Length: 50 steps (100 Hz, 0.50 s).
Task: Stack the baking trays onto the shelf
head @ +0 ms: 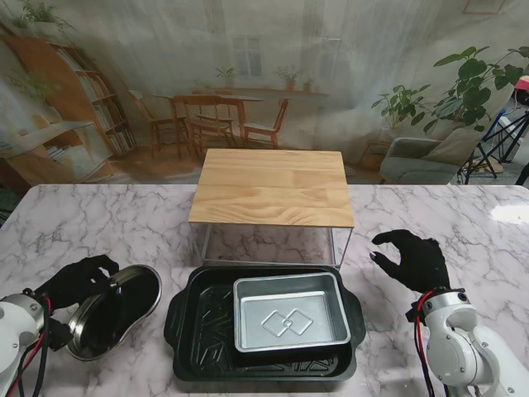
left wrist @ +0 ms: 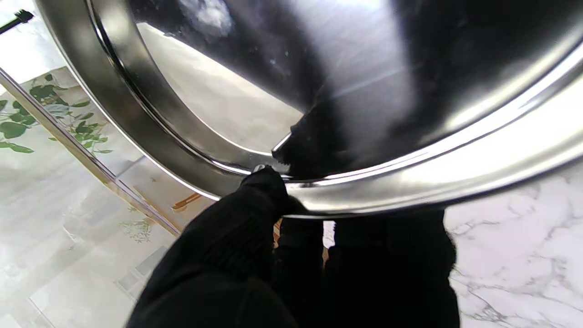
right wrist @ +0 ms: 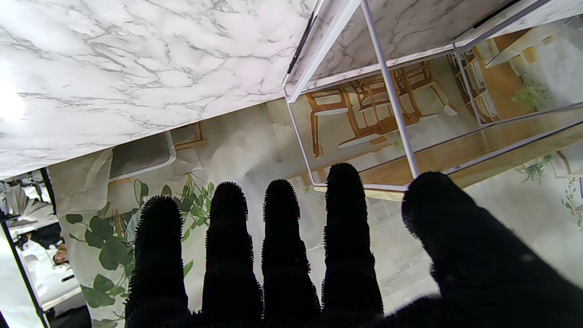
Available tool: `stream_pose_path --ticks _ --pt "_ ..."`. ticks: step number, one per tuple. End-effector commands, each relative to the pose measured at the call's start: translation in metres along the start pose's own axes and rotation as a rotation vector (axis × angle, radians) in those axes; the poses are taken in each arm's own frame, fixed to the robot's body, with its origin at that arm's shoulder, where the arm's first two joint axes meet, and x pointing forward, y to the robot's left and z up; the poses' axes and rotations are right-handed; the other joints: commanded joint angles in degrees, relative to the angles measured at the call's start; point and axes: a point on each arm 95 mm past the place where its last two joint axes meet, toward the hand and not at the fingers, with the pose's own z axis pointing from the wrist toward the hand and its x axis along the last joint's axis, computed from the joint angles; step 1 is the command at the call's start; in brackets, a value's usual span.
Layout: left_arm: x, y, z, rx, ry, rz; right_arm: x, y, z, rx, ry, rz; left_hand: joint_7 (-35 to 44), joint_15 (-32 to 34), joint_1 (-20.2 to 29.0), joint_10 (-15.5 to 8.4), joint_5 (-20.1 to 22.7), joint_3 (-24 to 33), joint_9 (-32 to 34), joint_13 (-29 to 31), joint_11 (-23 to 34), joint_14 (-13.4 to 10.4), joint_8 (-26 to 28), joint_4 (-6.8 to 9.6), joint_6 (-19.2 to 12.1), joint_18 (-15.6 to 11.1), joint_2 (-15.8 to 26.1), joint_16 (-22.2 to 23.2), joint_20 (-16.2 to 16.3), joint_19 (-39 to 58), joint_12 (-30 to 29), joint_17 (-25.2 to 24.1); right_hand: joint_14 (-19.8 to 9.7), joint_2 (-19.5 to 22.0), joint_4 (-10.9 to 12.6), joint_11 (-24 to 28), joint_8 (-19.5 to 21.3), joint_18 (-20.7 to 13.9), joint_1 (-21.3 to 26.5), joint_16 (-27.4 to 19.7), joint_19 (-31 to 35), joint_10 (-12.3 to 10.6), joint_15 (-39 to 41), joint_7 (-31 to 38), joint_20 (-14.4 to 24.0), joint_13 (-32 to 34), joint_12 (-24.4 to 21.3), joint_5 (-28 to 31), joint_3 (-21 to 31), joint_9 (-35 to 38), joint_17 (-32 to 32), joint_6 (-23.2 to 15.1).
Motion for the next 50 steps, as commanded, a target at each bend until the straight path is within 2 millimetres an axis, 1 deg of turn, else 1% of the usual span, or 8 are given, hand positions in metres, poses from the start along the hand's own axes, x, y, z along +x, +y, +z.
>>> stream_pose_path --ticks 1,19,50 --pt "0.009 0.007 -0.001 -0.038 0.034 0.010 0.001 -0.001 -0.002 0.002 -0.001 0.004 3.88 1.92 4.95 -0.13 4.96 10.37 1.58 1.54 -0.37 3.95 0.72 1.52 -3.26 -2.77 2.78 0.38 1.70 5.48 0.98 1.25 0.69 1.54 1.29 1.20 0.97 -0.45 -0.41 0.76 -0.36 0.46 -2.28 -0.90 0.10 0.08 -0.04 -0.87 -1.39 0.07 -0.30 0.37" --pt "0.026 0.016 -0.002 -0.097 0.085 0.024 0.001 -0.001 -0.002 0.003 -0.001 0.005 3.83 2.02 4.97 -0.10 5.09 10.43 1.66 1.60 -0.39 4.11 0.72 1.54 -3.11 -2.55 2.74 0.47 1.86 5.60 1.02 1.18 0.72 1.54 1.30 1.19 0.95 -0.38 -0.34 0.75 -0.35 0.54 -2.29 -0.95 0.08 0.06 -0.05 -0.94 -1.38 0.07 -0.29 0.37" --pt "0.058 0.039 0.001 -0.202 0.171 0.044 0.000 0.000 -0.003 -0.001 -0.005 0.011 3.84 2.16 4.80 -0.35 5.37 10.55 1.86 1.93 -0.27 3.77 0.70 1.55 -3.30 -2.94 2.55 0.53 1.94 5.67 1.16 1.52 0.68 1.56 1.29 1.18 0.93 -0.43 -0.29 0.74 -0.35 0.44 -2.30 -0.97 0.03 0.02 -0.05 -0.96 -1.44 0.00 -0.31 0.40"
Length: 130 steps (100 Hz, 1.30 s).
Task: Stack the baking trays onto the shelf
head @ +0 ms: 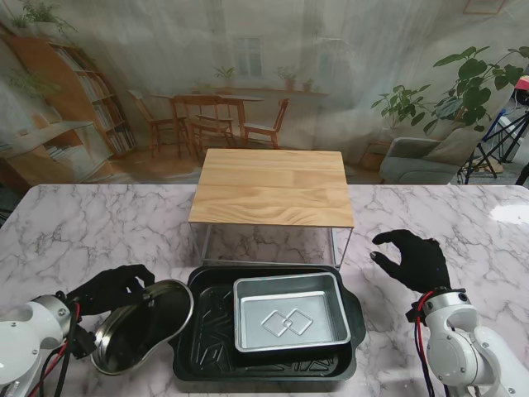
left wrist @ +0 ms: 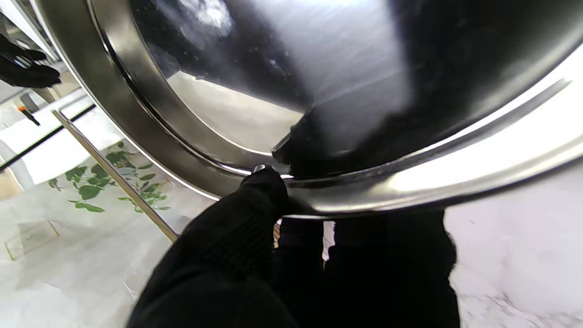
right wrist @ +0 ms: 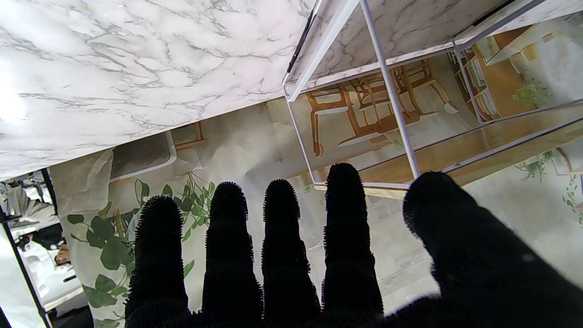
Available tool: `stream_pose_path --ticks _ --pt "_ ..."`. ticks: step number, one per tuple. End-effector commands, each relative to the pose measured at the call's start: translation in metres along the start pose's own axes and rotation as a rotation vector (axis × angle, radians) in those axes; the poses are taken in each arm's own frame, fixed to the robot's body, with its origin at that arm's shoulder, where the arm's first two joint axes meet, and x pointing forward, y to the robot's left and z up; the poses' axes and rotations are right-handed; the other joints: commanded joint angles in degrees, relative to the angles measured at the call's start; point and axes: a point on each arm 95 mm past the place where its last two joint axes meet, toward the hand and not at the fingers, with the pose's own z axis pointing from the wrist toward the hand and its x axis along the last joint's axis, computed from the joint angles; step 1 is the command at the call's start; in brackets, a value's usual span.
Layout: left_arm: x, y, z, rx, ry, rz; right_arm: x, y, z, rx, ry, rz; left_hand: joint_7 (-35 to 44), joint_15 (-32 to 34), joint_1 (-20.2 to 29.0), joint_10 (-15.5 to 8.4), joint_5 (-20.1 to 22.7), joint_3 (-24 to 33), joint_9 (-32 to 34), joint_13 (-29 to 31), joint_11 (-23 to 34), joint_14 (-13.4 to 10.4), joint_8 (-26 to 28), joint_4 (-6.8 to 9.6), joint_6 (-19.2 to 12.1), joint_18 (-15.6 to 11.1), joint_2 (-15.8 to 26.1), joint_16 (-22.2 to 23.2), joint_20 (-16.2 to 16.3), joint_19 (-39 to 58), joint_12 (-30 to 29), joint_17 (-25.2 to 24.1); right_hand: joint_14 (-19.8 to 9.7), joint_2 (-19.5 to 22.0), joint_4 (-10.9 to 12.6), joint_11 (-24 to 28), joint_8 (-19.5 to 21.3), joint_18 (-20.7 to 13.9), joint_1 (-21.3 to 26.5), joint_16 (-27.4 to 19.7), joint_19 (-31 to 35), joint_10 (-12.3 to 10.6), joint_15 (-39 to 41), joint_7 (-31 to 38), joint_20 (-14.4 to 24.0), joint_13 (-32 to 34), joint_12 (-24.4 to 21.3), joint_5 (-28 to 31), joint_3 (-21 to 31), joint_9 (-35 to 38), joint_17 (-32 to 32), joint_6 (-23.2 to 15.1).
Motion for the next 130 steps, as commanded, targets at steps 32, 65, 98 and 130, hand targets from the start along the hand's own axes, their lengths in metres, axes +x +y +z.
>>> stream_pose_path --ticks 32,65,98,130 --pt "0.041 0.016 0.024 -0.126 0.101 0.030 -0.001 0.000 -0.004 -0.006 -0.008 0.010 4.08 2.18 4.72 -0.45 5.46 10.65 2.00 2.01 -0.20 3.72 0.75 1.55 -3.35 -3.05 2.46 0.56 1.88 5.69 1.24 1.77 0.66 1.59 1.29 1.15 0.93 -0.49 -0.23 0.72 -0.39 0.43 -2.33 -0.98 -0.01 -0.09 -0.07 -1.00 -0.88 -0.01 -0.38 0.37" --pt "0.062 0.024 0.033 -0.215 0.153 0.067 -0.001 0.000 -0.005 -0.008 -0.010 0.012 4.18 2.42 4.56 -0.53 5.71 10.95 2.20 2.44 -0.09 3.53 0.67 1.62 -3.34 -3.22 2.23 0.63 1.89 5.96 1.32 2.17 0.72 1.59 1.27 1.12 0.91 -0.51 -0.22 0.71 -0.42 0.49 -2.35 -1.02 -0.02 -0.14 -0.08 -1.03 -0.98 -0.10 -0.38 0.43" --pt "0.079 0.034 0.048 -0.261 0.185 0.117 -0.002 0.000 -0.005 -0.007 -0.013 0.014 4.31 2.63 4.45 -0.58 5.83 11.05 2.27 2.52 -0.10 3.52 0.65 1.63 -3.30 -3.25 2.20 0.73 1.85 6.21 1.49 2.30 0.73 1.61 1.28 1.10 0.90 -0.44 -0.17 0.68 -0.46 0.44 -2.43 -1.08 -0.03 -0.28 -0.09 -1.09 -0.99 -0.12 -0.41 0.44" --pt "0.108 0.039 0.076 -0.265 0.217 0.137 -0.001 0.000 -0.004 -0.004 -0.012 0.016 4.44 2.77 4.30 -0.66 5.74 11.19 2.38 2.83 -0.06 3.30 0.68 1.75 -3.25 -3.49 2.08 0.73 1.74 6.43 1.46 2.72 0.73 1.64 1.28 1.10 0.92 -0.43 -0.15 0.68 -0.46 0.55 -2.42 -1.09 -0.03 -0.20 -0.09 -1.13 -1.05 -0.11 -0.31 0.42"
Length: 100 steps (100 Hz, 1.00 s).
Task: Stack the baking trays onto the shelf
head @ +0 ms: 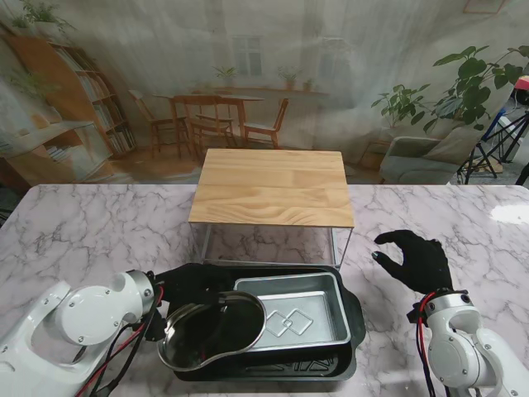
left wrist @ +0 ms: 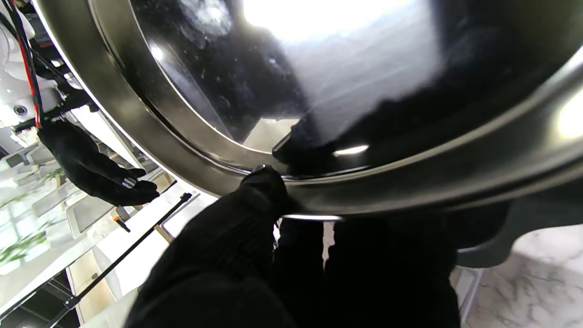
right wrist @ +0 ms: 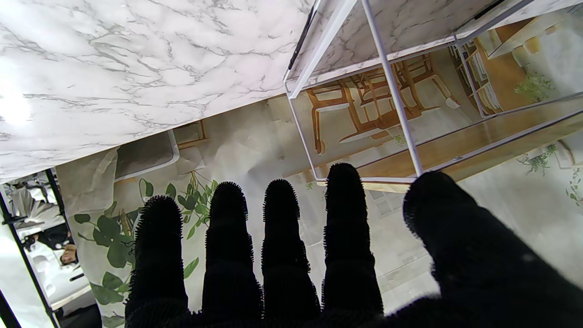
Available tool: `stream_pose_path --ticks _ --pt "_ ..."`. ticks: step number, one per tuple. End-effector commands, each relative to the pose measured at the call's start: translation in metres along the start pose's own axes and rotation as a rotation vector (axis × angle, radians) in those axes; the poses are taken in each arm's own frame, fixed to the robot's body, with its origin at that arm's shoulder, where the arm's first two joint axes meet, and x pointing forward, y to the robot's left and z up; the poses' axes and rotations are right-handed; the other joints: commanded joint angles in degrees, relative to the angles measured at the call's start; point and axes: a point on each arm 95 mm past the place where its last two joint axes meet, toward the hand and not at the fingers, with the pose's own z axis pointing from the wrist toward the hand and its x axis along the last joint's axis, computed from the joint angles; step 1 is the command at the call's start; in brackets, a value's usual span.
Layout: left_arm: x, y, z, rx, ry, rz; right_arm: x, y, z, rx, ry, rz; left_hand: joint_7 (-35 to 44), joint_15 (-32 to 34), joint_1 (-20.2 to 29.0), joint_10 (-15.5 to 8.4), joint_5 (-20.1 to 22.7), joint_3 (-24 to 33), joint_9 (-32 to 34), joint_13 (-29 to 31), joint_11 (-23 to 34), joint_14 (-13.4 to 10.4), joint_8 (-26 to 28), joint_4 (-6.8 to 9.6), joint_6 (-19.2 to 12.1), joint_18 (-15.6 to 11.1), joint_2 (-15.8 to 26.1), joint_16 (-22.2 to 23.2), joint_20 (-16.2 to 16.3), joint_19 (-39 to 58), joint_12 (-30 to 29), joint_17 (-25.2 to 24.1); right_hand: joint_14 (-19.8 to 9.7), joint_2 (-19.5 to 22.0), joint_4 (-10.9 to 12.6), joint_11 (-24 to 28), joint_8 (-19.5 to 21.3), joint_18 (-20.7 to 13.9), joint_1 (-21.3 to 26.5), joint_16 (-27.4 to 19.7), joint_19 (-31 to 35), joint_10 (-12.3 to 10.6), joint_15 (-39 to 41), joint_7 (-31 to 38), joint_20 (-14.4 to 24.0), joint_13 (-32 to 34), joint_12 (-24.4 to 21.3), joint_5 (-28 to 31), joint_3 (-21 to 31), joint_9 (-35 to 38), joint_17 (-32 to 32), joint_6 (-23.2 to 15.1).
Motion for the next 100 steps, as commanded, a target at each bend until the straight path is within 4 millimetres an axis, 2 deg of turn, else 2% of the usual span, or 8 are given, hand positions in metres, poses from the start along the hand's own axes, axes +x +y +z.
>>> stream_pose_path --ticks 1,28,50,100 --pt "0.005 -0.003 0.007 0.003 0.010 -0.019 0.000 -0.002 -0.001 0.005 -0.004 0.003 4.50 2.35 5.09 -0.65 5.14 9.77 2.24 2.18 -0.06 3.30 0.91 1.75 -3.41 -3.53 2.60 0.68 1.72 5.63 0.87 2.53 0.64 1.63 1.28 1.08 0.92 -0.41 -0.15 0.69 -0.45 0.45 -2.41 -1.08 -0.03 -0.18 -0.09 -1.12 -1.06 -0.14 -0.28 0.43" --pt "0.022 -0.009 0.030 0.015 0.016 0.015 0.000 -0.001 -0.003 0.002 -0.007 0.009 4.58 2.39 5.09 -0.81 4.98 9.67 2.13 2.15 0.05 3.13 0.86 1.76 -3.29 -3.81 2.72 0.69 1.58 5.63 0.84 2.51 0.67 1.58 1.28 1.08 0.92 -0.35 -0.13 0.68 -0.48 0.43 -2.45 -1.08 -0.06 -0.25 -0.10 -1.08 -1.08 -0.11 -0.30 0.44" --pt "0.038 -0.006 0.047 0.022 0.024 0.053 0.000 -0.002 -0.002 0.008 -0.005 0.008 4.62 2.45 4.97 -0.88 4.95 9.67 2.20 2.44 0.17 2.80 0.76 1.95 -2.87 -4.17 2.58 0.66 1.46 5.69 0.75 2.81 0.71 1.59 1.28 1.05 0.92 -0.34 -0.14 0.69 -0.48 0.47 -2.43 -1.11 -0.06 -0.19 -0.11 -1.23 -1.06 -0.17 -0.28 0.42" --pt "0.058 -0.006 0.088 0.053 0.021 0.134 -0.002 -0.002 -0.004 0.002 -0.007 0.011 5.28 2.26 4.88 -1.50 4.40 9.13 1.95 2.46 0.45 2.05 0.88 2.06 -3.48 -4.98 2.86 0.51 1.04 5.51 0.65 3.05 0.69 1.43 1.29 1.11 0.94 -0.40 -0.21 0.69 -0.44 0.42 -2.43 -1.07 -0.04 -0.18 -0.09 -1.03 -1.01 0.01 -0.28 0.40"
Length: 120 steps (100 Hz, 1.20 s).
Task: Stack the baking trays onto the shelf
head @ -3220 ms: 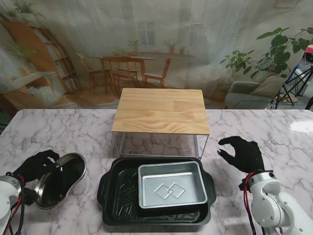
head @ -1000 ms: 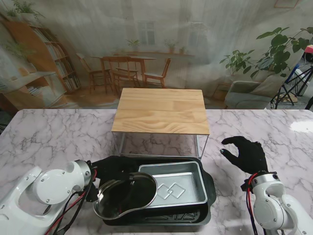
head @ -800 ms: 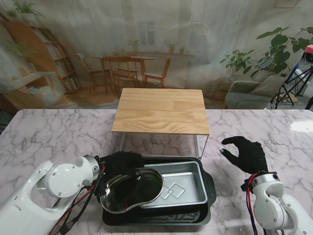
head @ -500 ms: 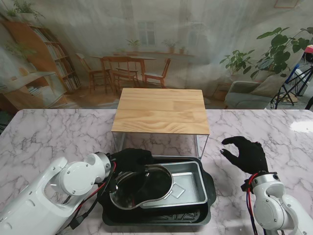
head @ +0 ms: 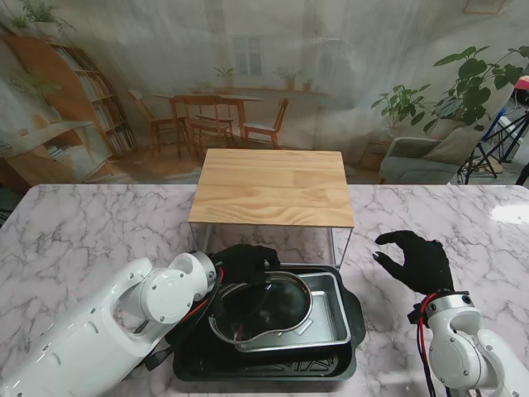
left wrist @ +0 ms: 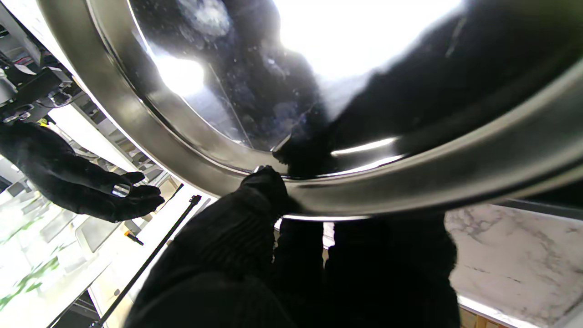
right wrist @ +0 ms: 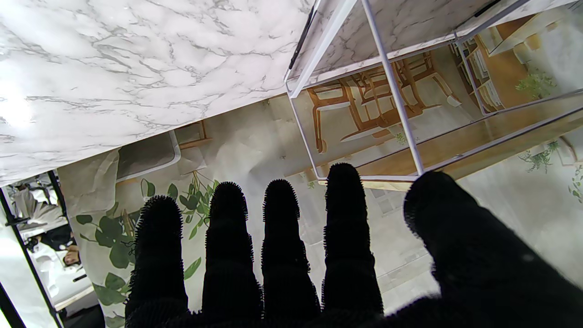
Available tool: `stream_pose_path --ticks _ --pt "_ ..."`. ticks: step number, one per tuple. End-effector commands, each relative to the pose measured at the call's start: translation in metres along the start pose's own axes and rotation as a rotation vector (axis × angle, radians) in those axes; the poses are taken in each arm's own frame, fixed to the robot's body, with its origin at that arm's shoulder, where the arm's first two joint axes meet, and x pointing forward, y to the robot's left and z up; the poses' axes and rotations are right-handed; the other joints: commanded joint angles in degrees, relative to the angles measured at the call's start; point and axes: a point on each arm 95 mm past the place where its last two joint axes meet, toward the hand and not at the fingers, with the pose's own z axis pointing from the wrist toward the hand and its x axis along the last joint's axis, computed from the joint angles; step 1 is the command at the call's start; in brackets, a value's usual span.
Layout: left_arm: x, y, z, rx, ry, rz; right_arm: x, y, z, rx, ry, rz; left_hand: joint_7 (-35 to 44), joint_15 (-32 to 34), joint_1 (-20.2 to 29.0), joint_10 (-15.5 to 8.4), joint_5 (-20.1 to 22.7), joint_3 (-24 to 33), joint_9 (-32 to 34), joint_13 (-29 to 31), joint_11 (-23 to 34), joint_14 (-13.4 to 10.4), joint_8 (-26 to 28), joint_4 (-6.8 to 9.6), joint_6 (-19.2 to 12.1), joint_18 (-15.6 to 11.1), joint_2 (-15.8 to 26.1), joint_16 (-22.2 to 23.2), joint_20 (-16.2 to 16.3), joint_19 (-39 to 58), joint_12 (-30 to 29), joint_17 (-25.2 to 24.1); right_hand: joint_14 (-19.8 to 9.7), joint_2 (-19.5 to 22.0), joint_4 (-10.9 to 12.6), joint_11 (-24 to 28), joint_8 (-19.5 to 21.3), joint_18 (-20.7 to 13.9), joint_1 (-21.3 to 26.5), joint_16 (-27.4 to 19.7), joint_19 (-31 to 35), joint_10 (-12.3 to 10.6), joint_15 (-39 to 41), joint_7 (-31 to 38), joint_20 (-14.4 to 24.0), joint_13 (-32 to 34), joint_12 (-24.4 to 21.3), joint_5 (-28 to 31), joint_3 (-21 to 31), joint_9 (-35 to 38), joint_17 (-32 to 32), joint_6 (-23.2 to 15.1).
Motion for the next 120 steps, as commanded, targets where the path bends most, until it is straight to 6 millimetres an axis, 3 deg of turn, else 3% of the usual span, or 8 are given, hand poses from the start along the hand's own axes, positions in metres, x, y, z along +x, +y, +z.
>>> stream_pose_path --ticks 1,42,64,80,94,101,107,120 --pt "0.004 -0.002 0.006 0.000 0.002 -0.009 -0.001 -0.002 -0.002 0.004 -0.003 0.002 5.32 2.20 5.03 -1.50 4.32 8.68 1.36 2.29 0.44 2.06 1.14 2.07 -3.75 -5.00 2.90 0.49 1.00 5.37 0.63 2.87 0.65 1.43 1.29 1.05 0.94 -0.42 -0.21 0.69 -0.43 0.45 -2.44 -1.05 -0.04 -0.18 -0.11 -1.00 -0.76 -0.11 -0.27 0.39" --pt "0.011 0.005 0.034 -0.004 -0.001 0.043 -0.002 -0.002 -0.003 0.004 -0.006 0.006 5.19 1.26 5.44 -2.15 2.87 6.70 0.10 0.93 -0.29 0.87 0.49 1.99 -4.37 -6.11 3.57 0.32 0.59 4.27 0.41 1.23 0.65 1.46 1.29 1.04 0.93 -0.42 -0.15 0.72 -0.39 0.49 -2.41 -1.12 0.02 -0.11 -0.12 -0.98 -0.77 -0.01 -0.26 0.47" --pt "0.011 0.010 0.045 -0.007 -0.010 0.052 -0.001 -0.003 -0.003 0.009 -0.004 0.007 1.83 -1.33 6.55 -2.20 1.47 2.37 -2.58 -1.95 -4.23 -0.15 -2.80 1.86 -5.21 -7.27 4.68 0.42 0.89 1.40 -1.24 -2.09 0.72 1.51 1.30 1.05 0.93 -0.37 -0.05 0.73 -0.37 0.46 -2.39 -1.13 0.04 -0.09 -0.11 -0.93 -0.74 -0.03 -0.20 0.47" --pt "0.012 0.015 0.051 -0.013 -0.012 0.039 -0.001 -0.003 -0.002 0.012 -0.003 0.006 -3.79 -3.22 6.55 -2.34 0.31 -4.82 -4.50 -4.88 -8.91 -0.24 -9.17 3.03 -5.56 -8.03 4.33 1.28 2.03 -1.03 -2.41 -5.11 0.74 1.50 1.31 1.09 0.96 -0.39 0.00 0.73 -0.33 0.58 -2.39 -1.08 0.06 -0.10 -0.09 -0.91 -0.76 0.01 -0.16 0.46" --pt "0.013 0.018 0.055 -0.021 -0.010 0.031 -0.001 -0.003 -0.002 0.012 -0.002 0.007 -15.09 -6.20 5.64 -1.90 0.16 -11.52 -8.71 -9.10 -11.04 -0.10 -20.87 4.85 -4.47 -8.05 5.69 0.88 2.74 -4.54 -4.23 -8.95 0.71 1.51 1.32 1.09 0.95 -0.38 0.02 0.74 -0.32 0.47 -2.36 -1.12 0.07 -0.05 -0.09 -0.98 -0.76 0.02 -0.17 0.47" --pt "0.013 0.019 0.055 -0.020 -0.008 0.024 -0.001 -0.003 -0.002 0.011 -0.002 0.007 -23.13 -8.27 4.05 -1.73 0.19 -14.27 -13.12 -12.42 -10.24 0.21 -27.79 6.09 -3.50 -8.04 7.18 0.38 3.39 -7.13 -8.97 -11.90 0.74 1.49 1.32 1.09 0.95 -0.37 0.04 0.73 -0.31 0.43 -2.38 -1.12 0.07 -0.09 -0.09 -0.96 -0.74 0.02 -0.18 0.50" --pt "0.013 0.019 0.054 -0.024 -0.003 0.020 -0.001 -0.003 -0.002 0.012 -0.003 0.007 -27.68 -10.42 2.39 -0.03 -0.22 -18.07 -17.96 -16.27 -9.31 0.89 -33.01 7.46 -3.15 -7.41 8.86 -0.39 4.09 -9.87 -17.14 -15.38 0.70 1.50 1.32 1.06 0.95 -0.37 0.00 0.74 -0.31 0.51 -2.35 -1.13 0.07 -0.05 -0.10 -0.99 -0.77 -0.05 -0.18 0.50" --pt "0.015 0.017 0.049 -0.025 0.021 0.023 -0.001 -0.003 -0.002 0.011 -0.003 0.009 -31.69 -13.20 -1.38 1.27 -1.04 -21.04 -24.39 -23.76 -12.16 2.06 -36.20 7.79 -2.42 -6.17 8.55 -1.32 4.46 -13.11 -19.66 -22.13 0.77 1.50 1.31 1.07 0.94 -0.49 -0.15 0.75 -0.25 0.48 -2.33 -1.16 0.10 -0.02 -0.10 -1.06 -0.84 -0.01 -0.09 0.55"
